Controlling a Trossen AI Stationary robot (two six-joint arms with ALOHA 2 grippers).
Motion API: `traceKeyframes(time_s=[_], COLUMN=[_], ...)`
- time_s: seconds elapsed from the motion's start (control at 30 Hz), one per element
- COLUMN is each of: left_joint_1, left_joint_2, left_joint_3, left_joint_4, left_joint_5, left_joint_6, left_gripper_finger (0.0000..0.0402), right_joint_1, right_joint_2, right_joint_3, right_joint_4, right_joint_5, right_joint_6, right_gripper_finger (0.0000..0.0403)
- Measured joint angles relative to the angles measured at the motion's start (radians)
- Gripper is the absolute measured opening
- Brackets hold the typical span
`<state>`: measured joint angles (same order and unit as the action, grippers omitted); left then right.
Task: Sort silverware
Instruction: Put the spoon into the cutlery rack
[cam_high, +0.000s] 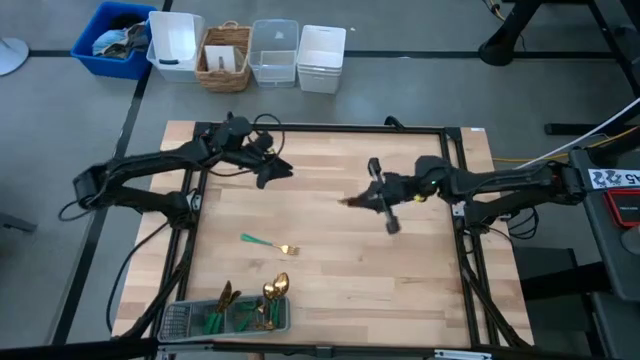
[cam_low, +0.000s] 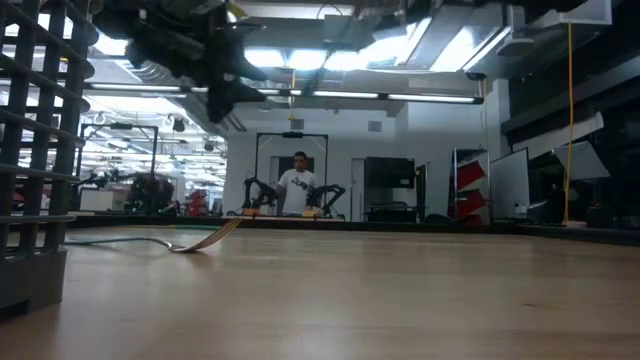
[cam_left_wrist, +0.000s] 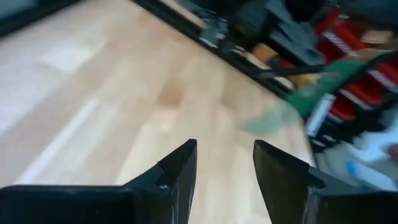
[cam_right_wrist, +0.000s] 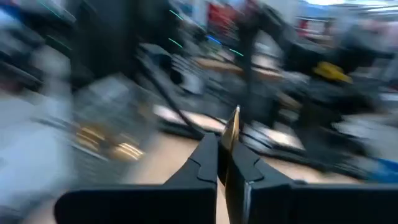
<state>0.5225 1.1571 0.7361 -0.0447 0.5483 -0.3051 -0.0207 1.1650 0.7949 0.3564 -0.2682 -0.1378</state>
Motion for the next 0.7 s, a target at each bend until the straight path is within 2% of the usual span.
traceKeyframes(time_s=[0.13,0.2,0.33,0.43,0.6,0.7], left_joint_1=[-0.015,-0.024,-0.046,-0.062,-0.072,-0.071], left_joint_2=[-0.080,-0.107,-0.134,-0.135,-0.135,-0.135], left_joint_3=[0.000,-0.002,-0.009,-0.010,-0.010,-0.010], left_joint_4=[-0.068,-0.089,-0.120,-0.134,-0.138,-0.137], left_joint_5=[-0.112,-0.132,-0.147,-0.197,-0.296,-0.329], left_joint_6=[0.020,0.020,0.023,0.025,0.025,0.024], left_gripper_finger=[0.0149,0.0149,0.0149,0.0149,0.0149,0.0149], right_joint_1=[0.002,0.005,0.036,0.073,0.139,0.170], right_joint_2=[0.002,0.027,0.089,0.153,0.265,0.316], right_joint_3=[0.033,0.041,0.039,0.039,0.041,0.073], right_joint_4=[0.111,0.181,0.240,0.284,0.514,0.576], right_joint_5=[-0.222,-0.277,-0.289,-0.291,-0.312,-0.338], right_joint_6=[0.192,0.258,0.322,0.324,0.341,0.382], right_gripper_finger=[0.0005,0.0005,0.0005,0.0005,0.0005,0.0005])
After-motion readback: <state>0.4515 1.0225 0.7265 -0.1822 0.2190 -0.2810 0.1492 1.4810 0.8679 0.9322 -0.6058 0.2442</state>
